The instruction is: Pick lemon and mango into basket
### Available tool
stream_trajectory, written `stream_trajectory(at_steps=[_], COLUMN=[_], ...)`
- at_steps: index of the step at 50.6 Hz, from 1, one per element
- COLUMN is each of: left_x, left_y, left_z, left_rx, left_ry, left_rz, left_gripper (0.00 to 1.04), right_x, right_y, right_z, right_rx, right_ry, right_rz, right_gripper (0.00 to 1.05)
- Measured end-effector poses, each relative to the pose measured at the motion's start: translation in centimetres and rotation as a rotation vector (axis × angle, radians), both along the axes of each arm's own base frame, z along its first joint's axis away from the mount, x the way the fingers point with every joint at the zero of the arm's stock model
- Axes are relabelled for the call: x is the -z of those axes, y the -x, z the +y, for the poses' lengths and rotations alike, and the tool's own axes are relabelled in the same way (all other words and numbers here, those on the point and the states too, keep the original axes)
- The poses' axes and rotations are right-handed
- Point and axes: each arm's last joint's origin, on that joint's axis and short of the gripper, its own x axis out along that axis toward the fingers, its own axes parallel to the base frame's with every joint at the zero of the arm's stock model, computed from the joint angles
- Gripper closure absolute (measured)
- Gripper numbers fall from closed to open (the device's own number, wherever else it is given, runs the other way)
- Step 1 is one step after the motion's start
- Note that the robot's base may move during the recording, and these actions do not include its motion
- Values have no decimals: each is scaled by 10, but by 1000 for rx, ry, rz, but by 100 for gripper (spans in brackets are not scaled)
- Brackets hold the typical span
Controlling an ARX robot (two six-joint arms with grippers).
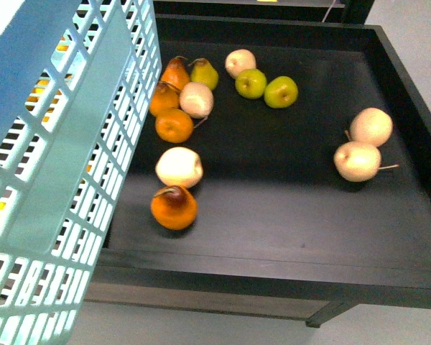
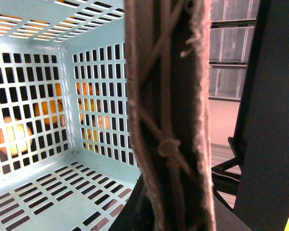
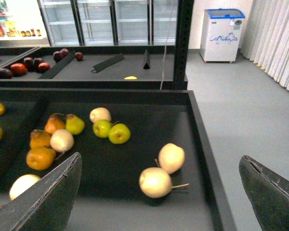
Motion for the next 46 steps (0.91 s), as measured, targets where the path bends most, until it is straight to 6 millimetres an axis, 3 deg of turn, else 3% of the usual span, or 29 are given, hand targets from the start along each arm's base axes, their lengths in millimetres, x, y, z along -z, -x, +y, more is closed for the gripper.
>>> stream_trajectory(at_steps=[46], left_x=[0], left_y=[0], left_z=[0], left_rx=[1], left_ry=[-1], left_rz=[0], left_gripper=[100], right_x=[0], right_y=[0], right_z=[0], right_rx=[2], right_ry=[0], right_rz=[-2], right_gripper=[9])
